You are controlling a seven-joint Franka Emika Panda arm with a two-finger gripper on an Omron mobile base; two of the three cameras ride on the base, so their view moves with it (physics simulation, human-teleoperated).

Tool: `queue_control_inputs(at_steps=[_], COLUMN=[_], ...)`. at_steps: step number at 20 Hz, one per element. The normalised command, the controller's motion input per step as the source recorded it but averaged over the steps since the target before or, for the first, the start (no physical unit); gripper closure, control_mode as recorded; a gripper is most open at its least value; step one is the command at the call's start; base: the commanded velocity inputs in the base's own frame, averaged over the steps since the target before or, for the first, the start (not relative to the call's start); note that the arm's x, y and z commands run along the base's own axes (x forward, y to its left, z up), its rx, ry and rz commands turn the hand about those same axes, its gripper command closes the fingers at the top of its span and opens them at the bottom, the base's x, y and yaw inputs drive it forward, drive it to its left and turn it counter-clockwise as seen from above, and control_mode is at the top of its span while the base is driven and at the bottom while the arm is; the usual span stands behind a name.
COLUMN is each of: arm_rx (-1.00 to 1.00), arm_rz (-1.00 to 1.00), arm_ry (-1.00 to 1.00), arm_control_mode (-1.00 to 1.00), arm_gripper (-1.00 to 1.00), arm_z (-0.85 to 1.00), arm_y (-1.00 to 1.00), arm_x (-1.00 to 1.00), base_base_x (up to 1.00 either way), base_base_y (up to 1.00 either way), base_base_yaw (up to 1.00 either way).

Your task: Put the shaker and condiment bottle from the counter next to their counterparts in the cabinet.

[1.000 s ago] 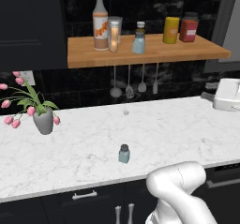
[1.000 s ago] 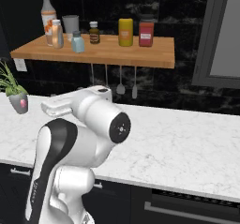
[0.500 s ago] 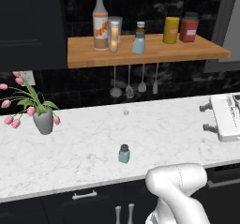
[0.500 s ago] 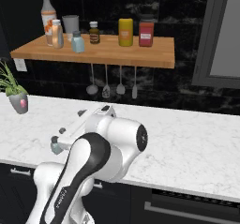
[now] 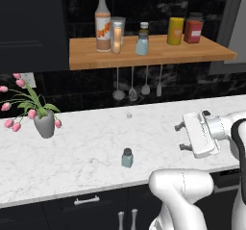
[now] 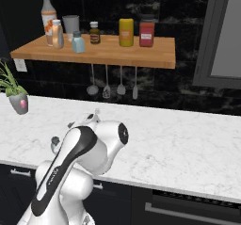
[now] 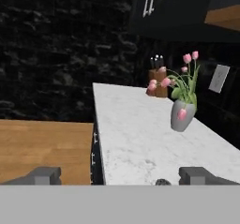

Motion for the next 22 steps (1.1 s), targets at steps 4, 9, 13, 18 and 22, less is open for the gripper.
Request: queue_control_inputs(at_steps=[4,9,13,18,22], arm_rx=[0.0,0.02,0.01,-0.01,0.03], arm_rz=[0.02,0.06,0.12,0.02,0.2], arm_ry=[0.0,-0.09,-0.08,0.0,0.0], arm_control_mode=[-1.0,-1.0,-1.0,-1.0,-1.0], arm_gripper=[-1.0,-1.0,-1.0,-1.0,-1.0], arm_z=[-0.22,-0.87,-0.72,0.0,-0.28], arm_y=[0.04,0.06,0.28,0.02,0.06], arm_x=[0.01,0.3,0.21,0.09,0.89], base_base_x=[0.0,0.0,0.0,0.0,0.0], base_base_y=[0.0,0.0,0.0,0.0,0.0], base_base_yaw=[0.0,0.0,0.0,0.0,0.0])
